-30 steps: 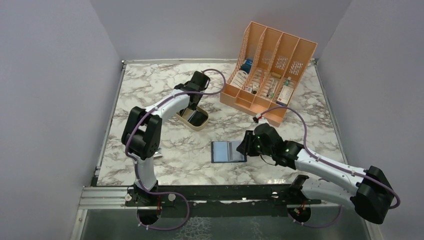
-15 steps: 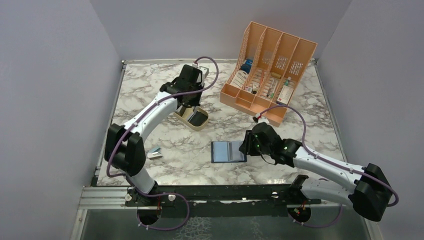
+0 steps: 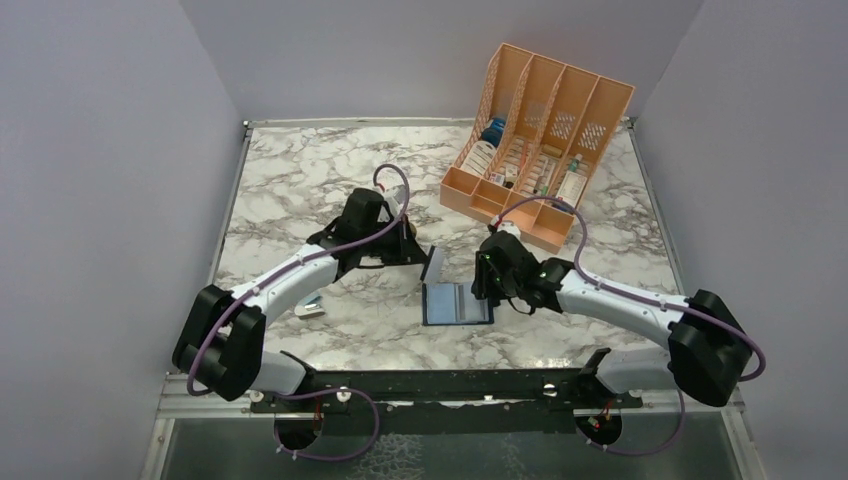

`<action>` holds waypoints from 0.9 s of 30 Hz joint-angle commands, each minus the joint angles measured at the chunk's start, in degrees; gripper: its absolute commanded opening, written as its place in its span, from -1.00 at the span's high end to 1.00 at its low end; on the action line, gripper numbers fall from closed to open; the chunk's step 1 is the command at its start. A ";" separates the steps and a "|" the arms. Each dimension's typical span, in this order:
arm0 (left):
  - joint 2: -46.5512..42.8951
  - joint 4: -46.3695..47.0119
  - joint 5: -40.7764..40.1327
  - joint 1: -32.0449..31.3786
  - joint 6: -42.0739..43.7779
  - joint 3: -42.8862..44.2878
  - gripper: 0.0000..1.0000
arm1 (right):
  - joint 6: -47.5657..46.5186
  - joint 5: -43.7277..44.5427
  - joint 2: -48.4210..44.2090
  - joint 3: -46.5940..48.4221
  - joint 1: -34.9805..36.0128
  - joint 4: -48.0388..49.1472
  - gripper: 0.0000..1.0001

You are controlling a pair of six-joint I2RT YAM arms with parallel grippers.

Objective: Put the credit cards into the card holder
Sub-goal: Insert the credit card into the card holder.

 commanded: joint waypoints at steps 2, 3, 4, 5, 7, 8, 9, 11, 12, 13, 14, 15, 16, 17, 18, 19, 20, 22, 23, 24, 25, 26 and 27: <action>-3.58 13.11 3.93 -3.97 -11.94 -7.39 1.00 | -1.72 4.89 3.89 1.72 0.24 -0.19 0.26; -3.58 14.21 3.27 -4.96 -13.32 -8.50 1.00 | -1.76 5.00 4.39 1.38 0.24 0.25 0.27; -3.38 15.05 2.82 -5.91 -14.26 -9.31 1.00 | -1.67 4.88 4.97 1.11 0.24 0.49 0.28; -2.93 15.58 2.28 -6.86 -15.10 -9.93 1.00 | -1.46 4.67 5.75 0.80 0.24 0.61 0.28; -2.06 17.01 1.30 -8.58 -16.55 -11.17 1.00 | -0.87 4.49 6.68 -0.04 0.24 0.97 0.29; -1.69 17.98 0.87 -9.30 -17.23 -11.84 1.00 | -0.45 4.37 6.95 -0.76 0.22 1.34 0.29; -1.41 18.77 0.39 -10.09 -17.75 -12.39 1.00 | -0.10 4.11 7.14 -1.65 0.24 1.93 0.29; -0.61 19.48 -0.47 -11.11 -18.19 -12.91 1.00 | 0.72 3.44 7.24 -3.26 0.22 2.64 0.33; -0.24 19.50 -0.89 -11.47 -18.21 -13.01 1.00 | 1.33 3.08 7.08 -4.10 0.24 2.86 0.38; 0.01 19.54 -1.52 -11.68 -17.98 -13.12 1.00 | 1.81 2.71 6.74 -4.96 0.24 3.16 0.42; 0.12 19.25 -2.24 -11.90 -17.73 -13.25 1.00 | 2.33 2.32 6.20 -5.85 0.23 3.63 0.46; 0.19 19.09 -2.95 -11.98 -17.64 -13.49 1.00 | 2.99 1.97 5.67 -6.70 0.23 3.95 0.50; 0.24 19.11 -3.81 -11.97 -17.62 -13.75 1.00 | 3.50 1.66 5.12 -7.38 0.24 4.41 0.53; 0.34 19.14 -4.34 -12.00 -17.67 -14.01 1.00 | 3.88 1.18 4.67 -8.22 0.20 5.04 0.55; 0.49 19.53 -4.76 -12.01 -17.70 -14.35 1.00 | 4.20 0.75 4.22 -8.78 0.24 5.58 0.56; 0.71 19.70 -5.04 -12.01 -17.64 -14.55 1.00 | 4.44 0.34 3.93 -9.28 0.23 5.99 0.57; 1.00 19.81 -5.38 -12.01 -17.62 -14.72 1.00 | 4.60 0.16 3.76 -9.67 0.24 6.42 0.58; 1.75 19.85 -5.77 -12.01 -17.29 -14.81 1.00 | 4.77 -0.13 3.68 -9.98 0.24 6.84 0.59; 2.19 19.89 -5.86 -12.05 -17.21 -14.92 1.00 | 4.77 -0.21 3.71 -9.91 0.24 6.89 0.60; 2.56 20.21 -5.84 -12.06 -17.19 -15.03 1.00 | 4.70 -0.25 3.78 -9.85 0.24 6.90 0.60; 3.00 20.54 -5.76 -12.01 -17.18 -15.18 1.00 | 4.69 -0.33 3.73 -9.83 0.24 6.96 0.60; 3.37 21.01 -5.55 -12.01 -17.18 -15.31 1.00 | 4.69 -0.41 3.65 -9.87 0.24 7.05 0.60; 3.84 21.42 -5.32 -12.11 -17.33 -15.40 1.00 | 4.69 -0.41 3.55 -10.00 0.24 7.14 0.60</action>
